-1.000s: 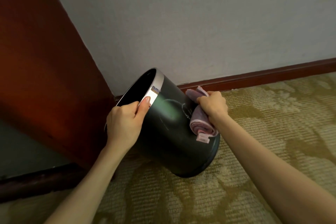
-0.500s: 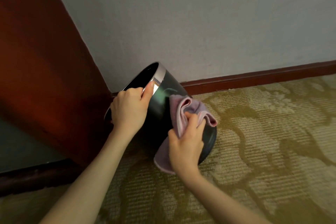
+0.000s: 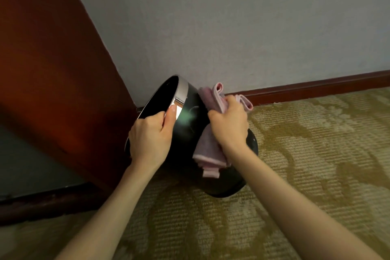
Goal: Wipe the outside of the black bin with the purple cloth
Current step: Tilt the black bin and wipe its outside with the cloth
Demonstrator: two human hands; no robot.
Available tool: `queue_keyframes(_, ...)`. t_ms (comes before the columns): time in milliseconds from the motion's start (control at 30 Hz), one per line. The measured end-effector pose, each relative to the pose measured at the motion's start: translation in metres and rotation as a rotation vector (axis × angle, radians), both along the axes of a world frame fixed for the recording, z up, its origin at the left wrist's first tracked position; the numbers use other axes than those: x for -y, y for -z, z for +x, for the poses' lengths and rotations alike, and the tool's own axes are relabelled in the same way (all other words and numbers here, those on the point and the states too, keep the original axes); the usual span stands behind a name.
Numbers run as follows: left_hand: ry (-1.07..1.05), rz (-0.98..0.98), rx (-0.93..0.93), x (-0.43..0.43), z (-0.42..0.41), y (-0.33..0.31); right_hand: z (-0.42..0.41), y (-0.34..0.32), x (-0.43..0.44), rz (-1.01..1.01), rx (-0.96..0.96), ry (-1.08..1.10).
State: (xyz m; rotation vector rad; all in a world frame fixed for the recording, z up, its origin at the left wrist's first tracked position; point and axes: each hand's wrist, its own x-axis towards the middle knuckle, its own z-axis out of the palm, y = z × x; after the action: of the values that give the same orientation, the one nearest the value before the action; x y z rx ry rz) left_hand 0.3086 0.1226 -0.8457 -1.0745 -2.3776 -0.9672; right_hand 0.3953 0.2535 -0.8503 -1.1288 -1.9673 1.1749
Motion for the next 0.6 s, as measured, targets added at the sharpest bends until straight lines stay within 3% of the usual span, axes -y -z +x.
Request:
queue_keyframes(333,0.048,0.068,0.017,0.025,0.001,0.007,-0.039,-0.025,-0.030,-0.061,0.136,-0.228)
queue_keyframes(467,-0.048,0.047,0.043,0.027,0.001,0.008,-0.041,-0.020,-0.016,0.103,0.168,-0.207)
queue_keyframes(600,-0.118,0.023,0.064,0.022,-0.002,0.008,-0.026,-0.014,0.013,0.282,0.082,-0.187)
